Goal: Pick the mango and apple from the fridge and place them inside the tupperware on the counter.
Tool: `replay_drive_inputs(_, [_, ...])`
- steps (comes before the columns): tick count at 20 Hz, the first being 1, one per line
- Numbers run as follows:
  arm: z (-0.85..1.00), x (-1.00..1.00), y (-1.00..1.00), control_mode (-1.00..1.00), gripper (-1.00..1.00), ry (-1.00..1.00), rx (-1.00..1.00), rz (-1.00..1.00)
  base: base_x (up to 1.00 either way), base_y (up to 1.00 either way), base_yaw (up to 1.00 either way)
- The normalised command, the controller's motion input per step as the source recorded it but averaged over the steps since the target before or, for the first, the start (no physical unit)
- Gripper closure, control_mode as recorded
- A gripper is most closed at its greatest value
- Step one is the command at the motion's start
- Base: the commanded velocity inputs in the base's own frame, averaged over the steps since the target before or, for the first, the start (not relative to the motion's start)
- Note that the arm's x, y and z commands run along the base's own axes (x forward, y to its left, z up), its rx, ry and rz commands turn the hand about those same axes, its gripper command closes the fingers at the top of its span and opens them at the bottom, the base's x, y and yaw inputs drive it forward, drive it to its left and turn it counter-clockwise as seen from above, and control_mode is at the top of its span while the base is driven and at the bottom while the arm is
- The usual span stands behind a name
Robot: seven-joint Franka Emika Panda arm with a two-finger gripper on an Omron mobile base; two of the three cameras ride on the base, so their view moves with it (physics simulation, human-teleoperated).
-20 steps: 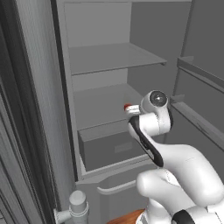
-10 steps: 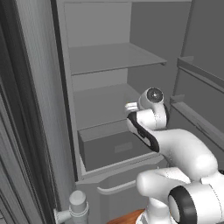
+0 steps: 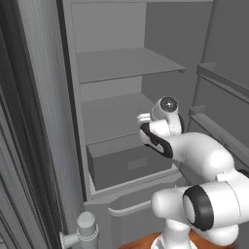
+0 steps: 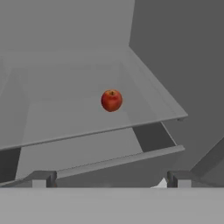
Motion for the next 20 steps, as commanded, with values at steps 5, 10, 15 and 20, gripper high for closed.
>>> replay_drive_inputs(5, [-0.06, 0.22, -0.01, -1.0, -1.0, 0.07, 0.02, 0.0, 0.0, 0.0, 0.0])
replay_drive_inputs(10, [-0.16, 0.13, -0.01, -1.0, -1.0, 0.08, 0.01, 0.0, 0.0, 0.0, 0.0])
replay_drive_inputs(15, [-0.2, 0.15, -0.02, -1.0, -1.0, 0.02, 0.0, 0.0, 0.0, 0.0, 0.0])
replay_drive_inputs(20, [-0.19, 0.15, -0.07, -1.0, -1.0, 0.01, 0.0, 0.0, 0.0, 0.0, 0.0])
